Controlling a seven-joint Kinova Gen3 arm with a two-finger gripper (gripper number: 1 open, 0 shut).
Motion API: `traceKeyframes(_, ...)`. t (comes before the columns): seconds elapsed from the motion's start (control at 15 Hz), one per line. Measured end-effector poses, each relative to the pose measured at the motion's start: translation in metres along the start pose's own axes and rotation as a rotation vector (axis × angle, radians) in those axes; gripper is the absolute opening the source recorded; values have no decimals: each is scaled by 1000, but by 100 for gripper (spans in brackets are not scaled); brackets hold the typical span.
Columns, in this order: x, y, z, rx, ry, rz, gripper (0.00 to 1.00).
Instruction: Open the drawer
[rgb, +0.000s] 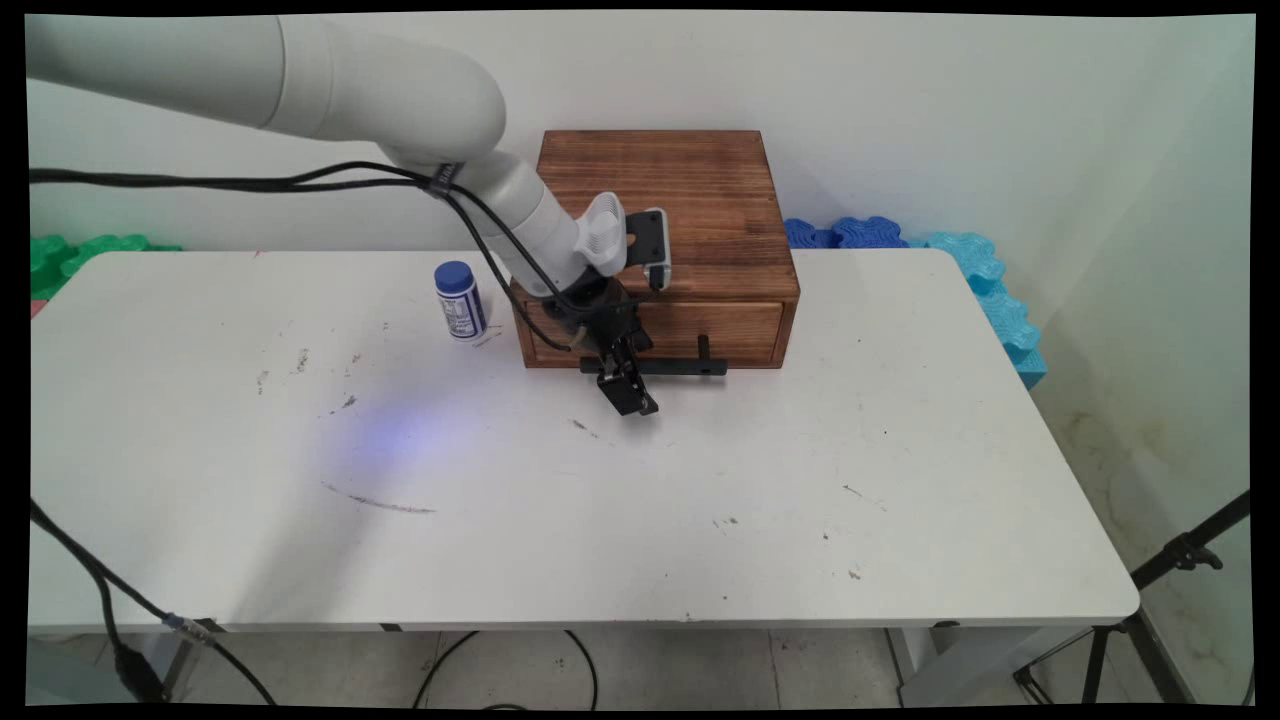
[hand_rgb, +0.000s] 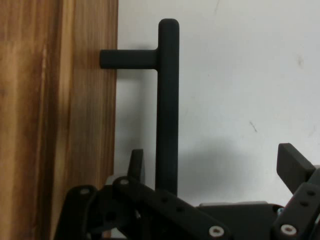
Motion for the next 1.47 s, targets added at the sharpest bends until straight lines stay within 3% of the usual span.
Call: traceKeyframes(1.47,7,8,29,-12,-11,-3,100)
